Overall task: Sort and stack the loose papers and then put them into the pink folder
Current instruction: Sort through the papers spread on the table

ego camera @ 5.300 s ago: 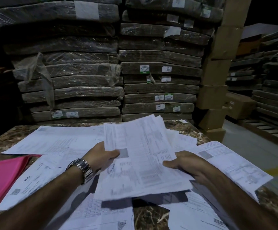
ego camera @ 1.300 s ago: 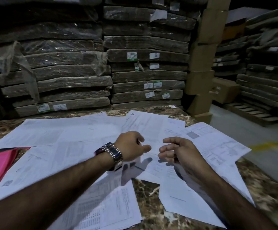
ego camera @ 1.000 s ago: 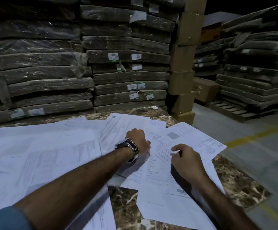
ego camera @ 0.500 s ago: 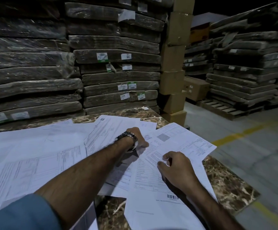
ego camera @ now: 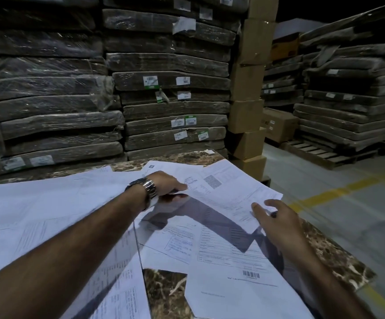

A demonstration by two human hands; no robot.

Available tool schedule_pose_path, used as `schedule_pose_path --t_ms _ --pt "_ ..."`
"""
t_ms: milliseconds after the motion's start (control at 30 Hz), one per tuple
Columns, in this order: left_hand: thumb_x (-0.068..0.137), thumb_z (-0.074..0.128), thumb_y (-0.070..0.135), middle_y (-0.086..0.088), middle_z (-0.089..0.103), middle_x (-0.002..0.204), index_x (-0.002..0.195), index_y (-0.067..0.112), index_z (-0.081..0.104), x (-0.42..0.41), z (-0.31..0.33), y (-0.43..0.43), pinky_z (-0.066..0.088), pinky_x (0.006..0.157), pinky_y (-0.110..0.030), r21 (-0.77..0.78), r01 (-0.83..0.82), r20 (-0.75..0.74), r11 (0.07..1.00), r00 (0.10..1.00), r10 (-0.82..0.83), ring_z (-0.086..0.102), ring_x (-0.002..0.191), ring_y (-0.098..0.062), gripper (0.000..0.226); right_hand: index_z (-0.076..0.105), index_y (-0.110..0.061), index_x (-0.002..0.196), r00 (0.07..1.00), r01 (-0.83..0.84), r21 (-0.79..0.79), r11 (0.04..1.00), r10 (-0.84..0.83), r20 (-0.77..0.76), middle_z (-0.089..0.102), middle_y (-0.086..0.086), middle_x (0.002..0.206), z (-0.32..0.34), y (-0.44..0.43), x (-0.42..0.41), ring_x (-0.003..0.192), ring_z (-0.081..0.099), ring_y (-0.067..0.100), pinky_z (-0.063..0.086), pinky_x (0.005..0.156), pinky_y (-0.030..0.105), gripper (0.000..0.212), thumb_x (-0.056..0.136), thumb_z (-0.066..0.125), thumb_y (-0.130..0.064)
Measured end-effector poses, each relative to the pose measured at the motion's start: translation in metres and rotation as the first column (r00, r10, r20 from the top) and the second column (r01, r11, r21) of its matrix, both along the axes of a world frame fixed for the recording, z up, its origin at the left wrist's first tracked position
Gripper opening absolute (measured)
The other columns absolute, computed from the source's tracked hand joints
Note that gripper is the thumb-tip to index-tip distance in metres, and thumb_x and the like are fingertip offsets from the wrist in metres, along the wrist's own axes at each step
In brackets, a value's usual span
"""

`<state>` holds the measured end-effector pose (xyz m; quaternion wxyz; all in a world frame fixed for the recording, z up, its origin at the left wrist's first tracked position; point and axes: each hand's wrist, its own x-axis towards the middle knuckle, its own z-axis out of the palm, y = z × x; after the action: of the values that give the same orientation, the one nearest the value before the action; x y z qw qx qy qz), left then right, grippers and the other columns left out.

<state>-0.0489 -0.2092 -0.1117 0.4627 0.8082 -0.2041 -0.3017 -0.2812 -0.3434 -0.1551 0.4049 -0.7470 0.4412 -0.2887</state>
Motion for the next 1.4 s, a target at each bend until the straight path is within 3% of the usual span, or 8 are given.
schedule_pose_path --t_ms 133,300,500,733,800,900,1100,1400 --pt "0.085 0.067 0.013 -0.005 0.058 0.066 0.082 0.007 0.054 0.001 -0.004 0.043 0.051 0.059 -0.025 -0.053 -0.026 -0.089 0.998 0.996 0.021 0.061 0.057 -0.016 0.014 0.064 -0.012 0.112 0.940 -0.181 0.487 0.855 0.004 0.341 0.070 0.015 0.101 0.003 0.008 0.011 0.077 0.066 0.027 0.053 0.066 0.032 0.037 0.081 0.076 -0.026" --pt "0.082 0.072 0.016 -0.005 0.063 0.090 0.102 0.010 0.061 -0.002 0.001 0.108 0.058 0.076 -0.035 -0.030 -0.039 -0.162 0.999 0.986 0.034 0.065 0.075 -0.017 0.023 0.062 -0.003 0.115 0.905 -0.366 0.566 0.739 0.142 0.400 0.071 0.019 0.104 0.021 0.035 0.038 0.082 0.073 0.031 0.055 0.066 0.031 0.026 0.089 0.062 0.003" --pt "0.037 0.092 0.047 -0.001 0.063 0.106 0.127 0.040 0.043 0.007 0.005 0.181 0.050 0.096 -0.039 -0.001 0.024 0.031 1.000 0.999 -0.024 0.066 0.099 -0.021 0.103 0.064 -0.006 0.114 0.848 -0.526 0.495 0.692 0.381 0.369 0.072 0.020 0.104 0.042 0.073 0.066 0.078 0.075 0.028 0.061 0.055 0.032 0.029 0.089 0.060 0.007" --pt "0.075 0.079 0.020 0.005 0.065 0.117 0.109 0.031 0.068 -0.007 -0.003 0.248 0.056 0.081 -0.040 0.017 -0.110 0.113 0.994 0.988 0.107 0.070 0.079 -0.020 0.037 0.070 -0.014 0.108 0.747 -0.661 0.328 0.675 0.631 0.209 0.069 0.007 0.108 0.046 0.120 0.101 0.088 0.073 0.028 0.061 0.078 0.036 0.027 0.086 0.067 0.002" --pt "0.075 0.078 0.019 0.011 0.062 0.119 0.112 0.032 0.065 -0.018 -0.006 0.267 0.056 0.077 -0.032 0.039 -0.157 0.158 0.987 0.976 0.149 0.069 0.072 -0.012 0.041 0.069 -0.012 0.108 0.718 -0.690 0.356 0.631 0.659 0.222 0.069 0.007 0.110 0.043 0.133 0.108 0.083 0.075 0.021 0.061 0.080 0.040 0.029 0.084 0.069 0.004" --pt "0.075 0.078 0.023 0.014 0.056 0.121 0.122 0.033 0.056 -0.036 -0.011 0.292 0.056 0.081 -0.028 0.147 -0.192 0.242 0.970 0.958 0.153 0.070 0.083 -0.008 0.053 0.066 -0.011 0.111 0.672 -0.727 0.304 0.616 0.729 0.130 0.067 -0.006 0.100 0.034 0.152 0.113 0.067 0.069 -0.004 0.056 0.060 0.014 0.034 0.080 0.075 0.000" --pt "0.077 0.074 0.034 0.014 0.043 0.130 0.138 0.032 0.040 -0.064 -0.021 0.310 0.035 0.077 -0.012 0.334 -0.247 0.468 0.910 0.881 0.067 0.046 0.096 -0.005 0.069 0.060 -0.029 0.112 0.642 -0.743 0.036 0.669 0.726 -0.245 0.052 -0.016 0.088 0.014 0.177 0.107 0.075 0.053 0.000 0.037 0.054 0.005 0.048 0.071 0.084 -0.027" --pt "0.079 0.071 0.040 0.011 0.038 0.138 0.138 0.030 0.037 -0.071 -0.018 0.311 0.035 0.069 -0.011 0.413 -0.238 0.529 0.879 0.849 -0.019 0.044 0.097 -0.006 0.069 0.057 -0.024 0.120 0.654 -0.740 -0.048 0.671 0.701 -0.284 0.054 -0.010 0.092 0.011 0.184 0.104 0.071 0.052 0.000 0.039 0.048 0.002 0.056 0.071 0.084 -0.028"
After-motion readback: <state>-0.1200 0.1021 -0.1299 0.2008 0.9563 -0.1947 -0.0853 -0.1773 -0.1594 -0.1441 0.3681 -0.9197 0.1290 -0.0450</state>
